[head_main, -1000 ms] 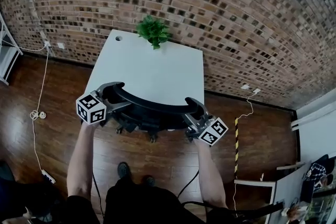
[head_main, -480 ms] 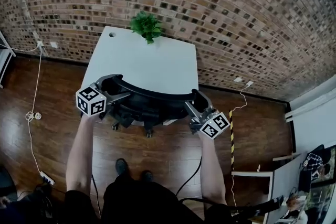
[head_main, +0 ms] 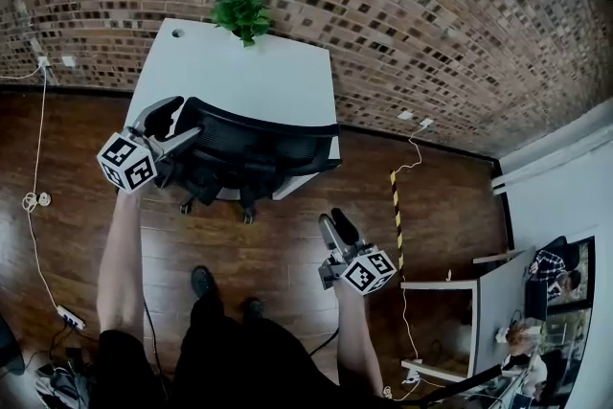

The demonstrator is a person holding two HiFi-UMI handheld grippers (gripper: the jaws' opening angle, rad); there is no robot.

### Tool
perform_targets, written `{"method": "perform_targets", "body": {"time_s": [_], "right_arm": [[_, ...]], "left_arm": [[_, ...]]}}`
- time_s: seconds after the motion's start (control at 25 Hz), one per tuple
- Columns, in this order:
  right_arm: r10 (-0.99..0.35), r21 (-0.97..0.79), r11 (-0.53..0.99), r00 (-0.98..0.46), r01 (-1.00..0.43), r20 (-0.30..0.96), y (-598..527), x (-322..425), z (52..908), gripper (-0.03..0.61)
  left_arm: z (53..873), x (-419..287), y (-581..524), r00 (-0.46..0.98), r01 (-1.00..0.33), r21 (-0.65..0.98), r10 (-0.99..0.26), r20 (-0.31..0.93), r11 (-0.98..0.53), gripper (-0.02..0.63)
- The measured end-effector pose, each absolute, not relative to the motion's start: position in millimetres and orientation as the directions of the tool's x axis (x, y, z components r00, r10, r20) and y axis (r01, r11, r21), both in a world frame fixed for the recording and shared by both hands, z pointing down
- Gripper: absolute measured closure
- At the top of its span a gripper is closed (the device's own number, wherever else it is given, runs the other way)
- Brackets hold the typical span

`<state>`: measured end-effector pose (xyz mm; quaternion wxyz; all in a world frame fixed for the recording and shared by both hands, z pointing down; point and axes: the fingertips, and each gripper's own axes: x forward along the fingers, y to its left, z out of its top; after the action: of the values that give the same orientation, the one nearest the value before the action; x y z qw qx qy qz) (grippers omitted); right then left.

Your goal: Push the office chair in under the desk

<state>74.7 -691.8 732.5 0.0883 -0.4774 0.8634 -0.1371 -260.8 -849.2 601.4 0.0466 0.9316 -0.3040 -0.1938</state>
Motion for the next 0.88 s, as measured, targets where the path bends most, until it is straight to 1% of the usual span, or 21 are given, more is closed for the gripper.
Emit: {"method": "perform_targets", "body": {"time_s": [0.08,0.12,0.2,0.24,0.28,0.32,0.4,0.52,0.6,0.64,0.68,0.72,0.8,0.88], "right_arm": [[-0.814,-0.368,0.550,-0.579,-0.750,-0.036,-649,69,725,0.400],[-0.798,-0.399,0.568,-0.600,-0.720,-0.052,-623,69,720,0.400],[-0.774,-0.446,0.591,-0.629,-0.672,-0.076,-575,62,715,0.410],[-0.768,-0.449,0.595,-0.636,-0.667,-0.072,-557,47,717,0.464],[-0.764,-0.439,0.597,-0.642,-0.672,-0.057,-543,25,721,0.524],[-0.759,-0.425,0.600,-0.650,-0.678,-0.035,-529,1,726,0.566],[-0.729,-0.392,0.630,-0.685,-0.670,-0.001,-501,-34,728,0.566],[-0.639,-0.363,0.714,-0.769,-0.599,0.012,-454,-61,735,0.566],[-0.587,-0.384,0.752,-0.809,-0.536,-0.020,-421,-75,743,0.566],[-0.575,-0.407,0.760,-0.816,-0.507,-0.056,-406,-79,743,0.566],[-0.565,-0.426,0.768,-0.820,-0.479,-0.095,-392,-81,742,0.566],[-0.548,-0.431,0.781,-0.827,-0.452,-0.124,-379,-86,741,0.566],[-0.497,-0.411,0.817,-0.855,-0.403,-0.149,-352,-103,742,0.566],[-0.436,-0.376,0.857,-0.885,-0.354,-0.162,-328,-126,737,0.566]], "left_arm": [[594,-293,-810,0.628,-0.607,0.302,-0.677,-0.384,-0.735,0.072],[594,-299,-777,0.590,-0.611,0.336,-0.695,-0.411,-0.717,0.091],[606,-291,-699,0.586,-0.559,0.351,-0.658,-0.473,-0.751,0.129],[621,-285,-660,0.608,-0.526,0.356,-0.634,-0.478,-0.772,0.150],[641,-279,-622,0.637,-0.497,0.375,-0.623,-0.454,-0.782,0.170],[666,-269,-584,0.672,-0.468,0.410,-0.617,-0.410,-0.782,0.181],[715,-228,-520,0.727,-0.437,0.474,-0.610,-0.314,-0.764,0.183],[754,-146,-448,0.777,-0.451,0.429,-0.581,-0.242,-0.782,0.158],[767,-110,-414,0.791,-0.455,0.431,-0.576,-0.206,-0.779,0.147],[769,-101,-402,0.794,-0.448,0.444,-0.574,-0.202,-0.776,0.140],[770,-98,-391,0.796,-0.439,0.457,-0.571,-0.200,-0.774,0.161],[770,-100,-379,0.800,-0.437,0.460,-0.568,-0.193,-0.773,0.141],[767,-116,-352,0.803,-0.460,0.429,-0.570,-0.171,-0.777,0.135],[755,-135,-326,0.800,-0.477,0.389,-0.573,-0.179,-0.788,0.150]]}}
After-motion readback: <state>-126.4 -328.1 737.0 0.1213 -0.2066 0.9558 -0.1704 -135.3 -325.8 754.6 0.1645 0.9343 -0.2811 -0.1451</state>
